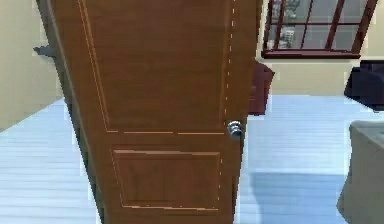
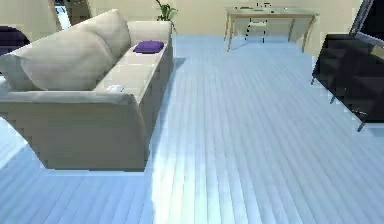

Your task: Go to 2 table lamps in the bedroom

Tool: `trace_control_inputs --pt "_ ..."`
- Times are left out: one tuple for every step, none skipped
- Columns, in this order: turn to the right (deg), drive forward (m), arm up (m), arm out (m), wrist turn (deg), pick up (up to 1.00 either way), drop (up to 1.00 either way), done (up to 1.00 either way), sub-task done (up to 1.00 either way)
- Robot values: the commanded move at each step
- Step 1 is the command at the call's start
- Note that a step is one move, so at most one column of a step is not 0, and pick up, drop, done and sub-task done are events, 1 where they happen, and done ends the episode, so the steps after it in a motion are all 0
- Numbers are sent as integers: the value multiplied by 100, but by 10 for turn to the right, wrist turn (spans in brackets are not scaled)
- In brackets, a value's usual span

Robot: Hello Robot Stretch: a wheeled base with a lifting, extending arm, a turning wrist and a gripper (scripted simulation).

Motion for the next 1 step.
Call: trace_control_inputs --pt "-330 0 0 0 0 0 0 0 0"
